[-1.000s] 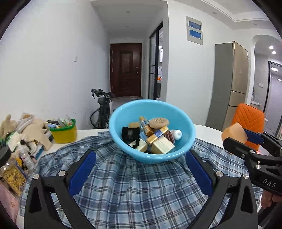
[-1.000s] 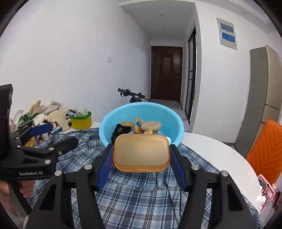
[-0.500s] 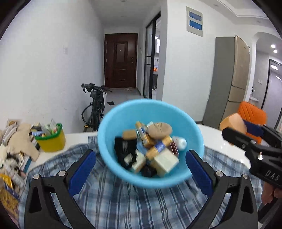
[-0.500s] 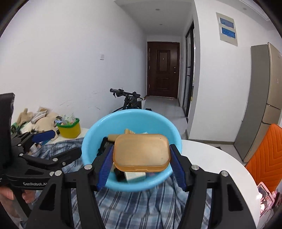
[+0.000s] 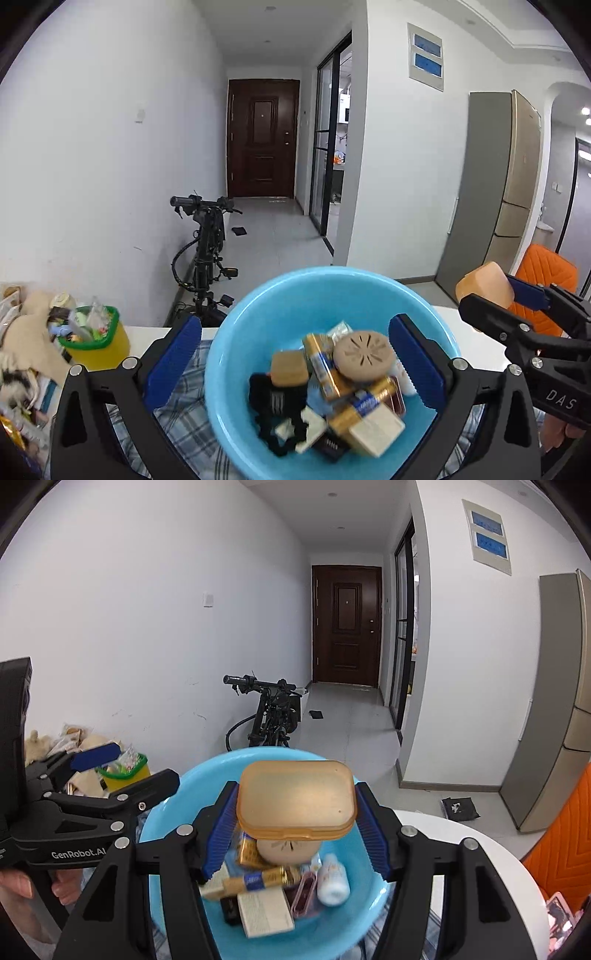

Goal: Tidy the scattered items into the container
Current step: 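Lower the amber soap bar into the basin with the right gripper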

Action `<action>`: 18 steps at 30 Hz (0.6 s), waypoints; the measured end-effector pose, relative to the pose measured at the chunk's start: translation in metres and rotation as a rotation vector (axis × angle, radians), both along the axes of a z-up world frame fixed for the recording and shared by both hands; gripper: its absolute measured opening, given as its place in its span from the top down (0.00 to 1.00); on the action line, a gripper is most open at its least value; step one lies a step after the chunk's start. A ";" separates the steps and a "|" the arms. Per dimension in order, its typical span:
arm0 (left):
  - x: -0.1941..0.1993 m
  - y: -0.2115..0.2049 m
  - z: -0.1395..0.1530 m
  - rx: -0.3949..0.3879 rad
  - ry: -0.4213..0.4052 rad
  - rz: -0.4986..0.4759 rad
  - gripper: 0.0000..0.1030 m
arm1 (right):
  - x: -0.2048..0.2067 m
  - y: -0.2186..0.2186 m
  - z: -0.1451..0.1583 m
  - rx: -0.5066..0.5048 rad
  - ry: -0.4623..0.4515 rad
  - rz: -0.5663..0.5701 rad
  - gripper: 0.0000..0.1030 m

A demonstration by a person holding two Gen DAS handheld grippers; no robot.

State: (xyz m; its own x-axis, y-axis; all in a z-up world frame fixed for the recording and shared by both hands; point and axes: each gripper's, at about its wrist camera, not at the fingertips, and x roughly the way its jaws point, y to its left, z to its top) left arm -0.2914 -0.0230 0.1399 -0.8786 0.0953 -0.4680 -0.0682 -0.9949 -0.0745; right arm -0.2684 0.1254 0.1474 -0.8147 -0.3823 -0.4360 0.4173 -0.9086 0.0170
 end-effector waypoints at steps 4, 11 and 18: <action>-0.033 -0.003 -0.008 -0.036 -0.046 0.005 0.00 | -0.029 0.006 -0.002 -0.045 -0.012 -0.032 0.41; -0.064 -0.008 -0.015 -0.100 -0.056 0.033 0.00 | -0.062 0.006 -0.003 -0.089 -0.045 -0.028 0.41; -0.084 -0.012 -0.041 -0.080 -0.135 0.051 0.00 | -0.076 0.000 -0.018 -0.074 -0.096 -0.002 0.41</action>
